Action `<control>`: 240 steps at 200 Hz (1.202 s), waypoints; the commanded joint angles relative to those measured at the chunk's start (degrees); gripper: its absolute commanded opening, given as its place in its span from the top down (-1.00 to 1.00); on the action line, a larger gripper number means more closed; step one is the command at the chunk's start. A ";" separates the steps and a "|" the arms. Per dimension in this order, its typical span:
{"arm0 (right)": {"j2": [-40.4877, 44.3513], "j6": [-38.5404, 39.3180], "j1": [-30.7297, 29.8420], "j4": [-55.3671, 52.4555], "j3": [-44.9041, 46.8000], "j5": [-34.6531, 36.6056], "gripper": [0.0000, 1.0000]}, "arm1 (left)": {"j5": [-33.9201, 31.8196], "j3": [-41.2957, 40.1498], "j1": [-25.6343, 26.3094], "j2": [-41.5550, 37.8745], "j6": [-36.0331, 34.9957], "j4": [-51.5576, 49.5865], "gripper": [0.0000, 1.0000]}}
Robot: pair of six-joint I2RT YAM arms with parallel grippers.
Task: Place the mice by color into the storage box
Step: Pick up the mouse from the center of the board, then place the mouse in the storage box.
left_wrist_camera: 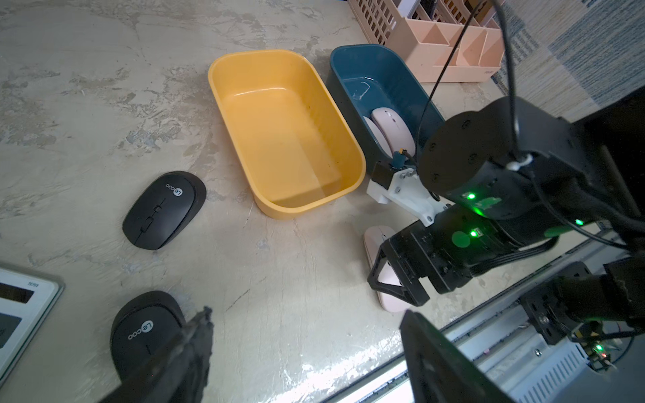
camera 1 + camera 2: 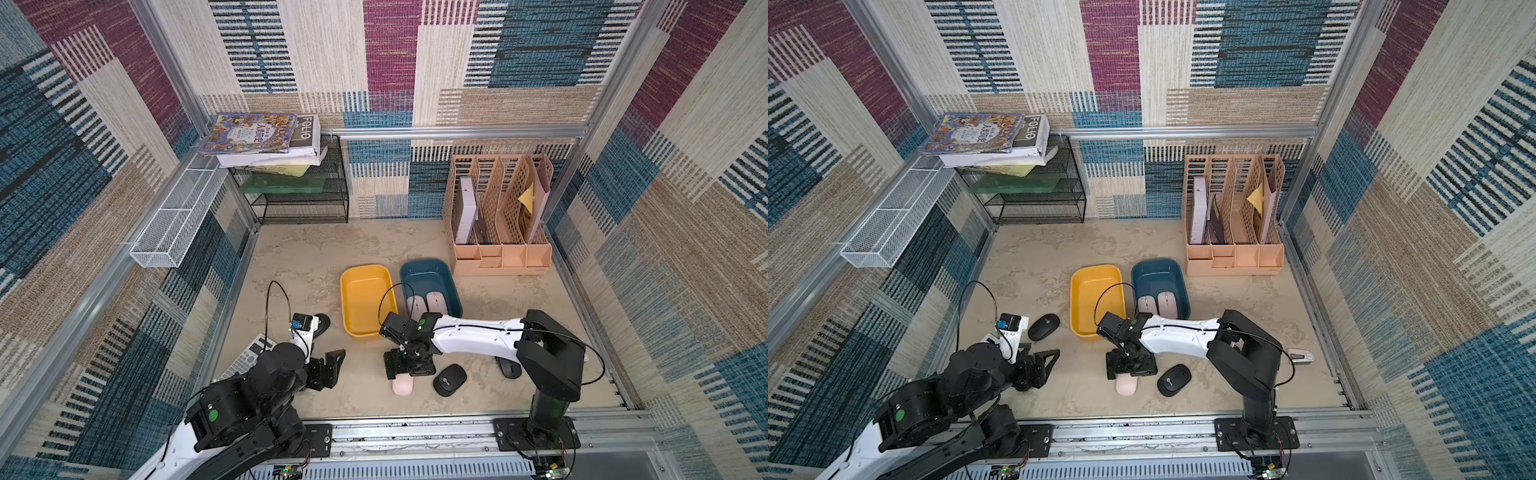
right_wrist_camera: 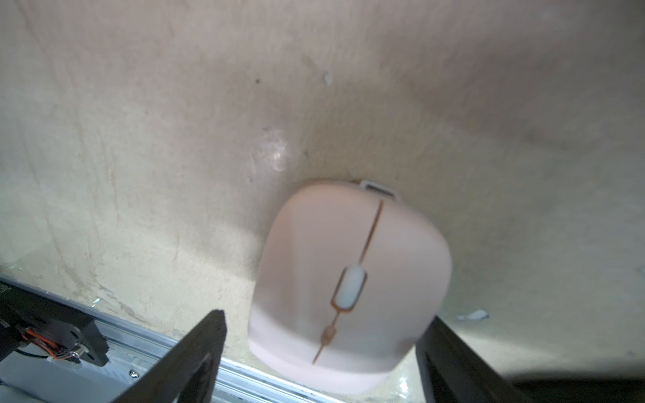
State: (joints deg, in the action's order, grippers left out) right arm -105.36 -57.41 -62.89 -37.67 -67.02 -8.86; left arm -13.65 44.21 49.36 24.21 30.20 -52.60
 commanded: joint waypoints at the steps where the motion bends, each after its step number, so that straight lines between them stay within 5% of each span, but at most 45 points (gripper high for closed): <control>1: -1.60 0.16 0.38 0.25 1.01 -2.34 -0.42 | 3.71 -0.22 -0.08 0.07 -2.57 3.29 -0.77; 58: -1.50 2.29 0.95 -1.41 -0.14 -0.80 -0.01 | 5.36 -0.42 -0.12 0.47 -3.09 4.08 -0.77; 134: 5.06 8.11 1.01 -10.66 -9.33 7.74 0.05 | 10.60 -0.74 -0.06 2.23 -4.87 6.49 -0.77; 192: 9.25 23.03 18.16 -12.56 -16.20 8.37 0.03 | 13.53 -0.46 -0.11 5.65 -5.52 9.87 -0.75; 240: -1.01 33.62 29.21 -10.23 -27.10 7.42 0.03 | 12.99 0.58 -0.10 9.00 -3.93 11.60 -0.75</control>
State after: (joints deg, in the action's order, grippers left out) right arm -101.54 -31.62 -36.18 -48.49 -89.45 -1.48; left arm -1.28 44.21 49.39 32.23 25.32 -43.55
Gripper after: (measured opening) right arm 0.598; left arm 0.874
